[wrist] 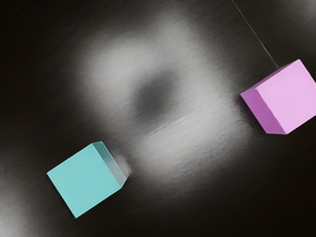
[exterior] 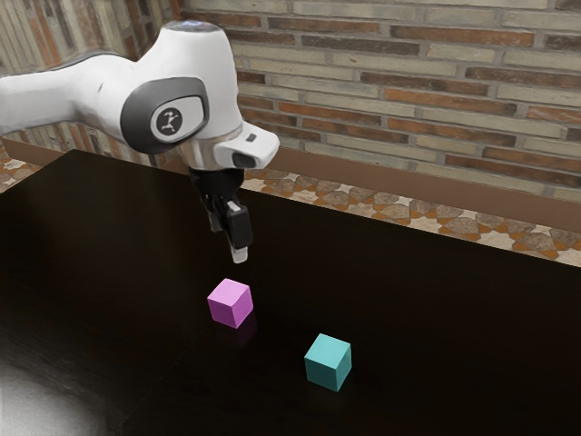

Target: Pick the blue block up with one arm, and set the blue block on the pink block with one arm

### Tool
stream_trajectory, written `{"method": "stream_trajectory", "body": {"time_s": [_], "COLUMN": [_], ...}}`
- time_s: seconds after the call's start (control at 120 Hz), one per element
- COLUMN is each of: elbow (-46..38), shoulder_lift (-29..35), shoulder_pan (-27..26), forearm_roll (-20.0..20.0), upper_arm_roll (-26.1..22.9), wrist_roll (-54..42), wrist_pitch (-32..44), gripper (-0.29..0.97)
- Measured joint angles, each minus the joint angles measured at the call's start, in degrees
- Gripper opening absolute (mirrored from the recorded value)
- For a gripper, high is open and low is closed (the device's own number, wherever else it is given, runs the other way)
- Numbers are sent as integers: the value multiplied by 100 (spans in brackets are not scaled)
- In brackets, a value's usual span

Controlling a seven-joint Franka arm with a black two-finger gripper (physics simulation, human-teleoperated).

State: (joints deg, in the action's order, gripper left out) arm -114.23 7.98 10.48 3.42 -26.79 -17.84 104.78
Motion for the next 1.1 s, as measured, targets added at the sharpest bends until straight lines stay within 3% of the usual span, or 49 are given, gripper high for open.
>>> {"method": "stream_trajectory", "body": {"time_s": [0.267, 0.592, 0.95, 1.1], "elbow": [-580, -581, 182, 536], "shoulder_lift": [-565, -1352, -2745, -3224], "shoulder_pan": [-34, -105, -438, -714], "forearm_roll": [118, 101, -344, -455], "upper_arm_roll": [-468, -724, -677, -134], "wrist_roll": [543, 1344, 2107, 2409], "wrist_pitch": [847, 1617, 1934, 1968], "gripper": [68, 68, 68, 68]}}
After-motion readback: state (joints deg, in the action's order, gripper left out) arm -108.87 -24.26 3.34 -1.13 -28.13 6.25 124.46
